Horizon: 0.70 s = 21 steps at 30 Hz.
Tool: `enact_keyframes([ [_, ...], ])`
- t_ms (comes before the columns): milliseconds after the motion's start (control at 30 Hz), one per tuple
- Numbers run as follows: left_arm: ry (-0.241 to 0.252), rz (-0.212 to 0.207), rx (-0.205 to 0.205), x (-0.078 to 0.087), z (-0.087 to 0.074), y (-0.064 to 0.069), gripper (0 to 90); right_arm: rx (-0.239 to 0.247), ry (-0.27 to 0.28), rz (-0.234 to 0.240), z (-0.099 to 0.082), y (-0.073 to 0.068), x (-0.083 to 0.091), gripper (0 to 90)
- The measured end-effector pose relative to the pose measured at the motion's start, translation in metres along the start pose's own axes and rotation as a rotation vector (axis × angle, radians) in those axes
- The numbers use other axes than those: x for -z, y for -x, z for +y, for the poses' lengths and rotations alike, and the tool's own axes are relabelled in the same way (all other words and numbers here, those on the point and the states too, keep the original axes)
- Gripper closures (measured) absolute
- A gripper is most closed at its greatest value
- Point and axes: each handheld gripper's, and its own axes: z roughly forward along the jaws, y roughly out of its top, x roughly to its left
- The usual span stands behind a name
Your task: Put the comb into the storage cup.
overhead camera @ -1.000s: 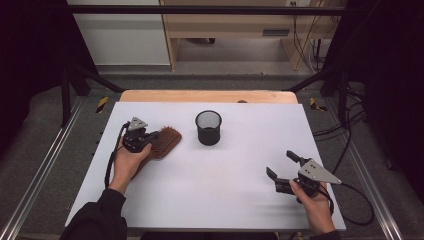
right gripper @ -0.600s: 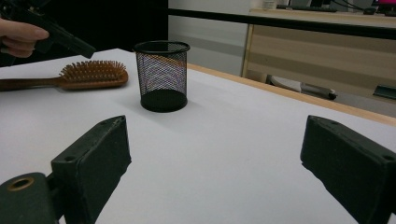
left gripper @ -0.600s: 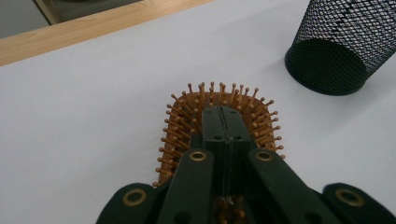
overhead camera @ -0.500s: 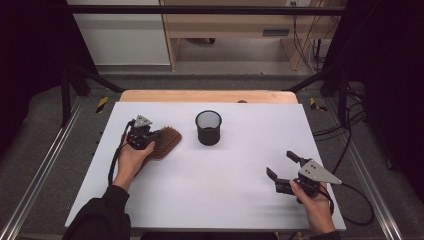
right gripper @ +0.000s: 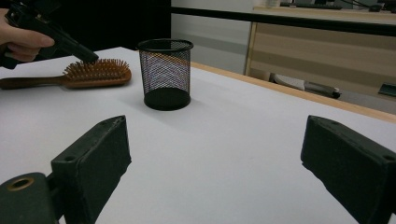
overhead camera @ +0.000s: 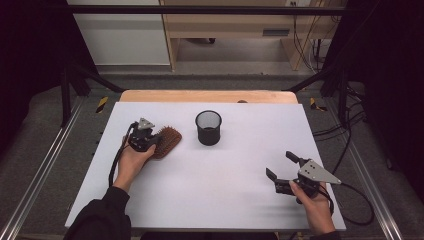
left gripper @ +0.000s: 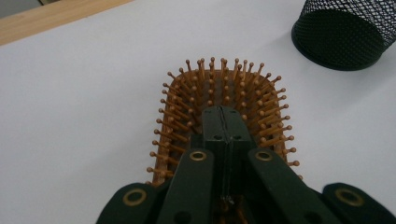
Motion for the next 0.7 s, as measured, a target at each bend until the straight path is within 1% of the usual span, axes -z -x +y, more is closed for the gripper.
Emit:
enact_keyframes([
  [133,0.003,-0.014,0.019,0.0019,-0.0025,0.0004,90.0,-0.001,-0.003,0.005,-0.0002,-0.0006,-0.0005,8.3],
  [267,0.002,-0.017,0.014,0.0031,-0.0036,0.0023,90.0,0.0,-0.005,0.008,-0.0004,-0.0008,-0.001,8.3],
  [333,0.003,-0.008,0.011,0.0033,-0.0037,0.0024,90.0,0.001,-0.007,0.008,-0.0005,-0.0007,-0.0011,8.3],
  [467,0.004,-0.012,0.021,0.0024,-0.0034,-0.0012,90.0,0.001,-0.008,0.009,-0.0006,-0.0007,-0.0012,8.3],
  [533,0.001,-0.006,0.019,0.0027,-0.0032,-0.0018,90.0,0.0,-0.008,0.01,-0.0006,-0.0007,-0.0013,8.3],
  [700,-0.004,0.002,0.028,0.006,-0.0062,-0.0033,90.0,-0.001,-0.01,0.012,-0.0008,-0.0004,-0.0015,8.3],
])
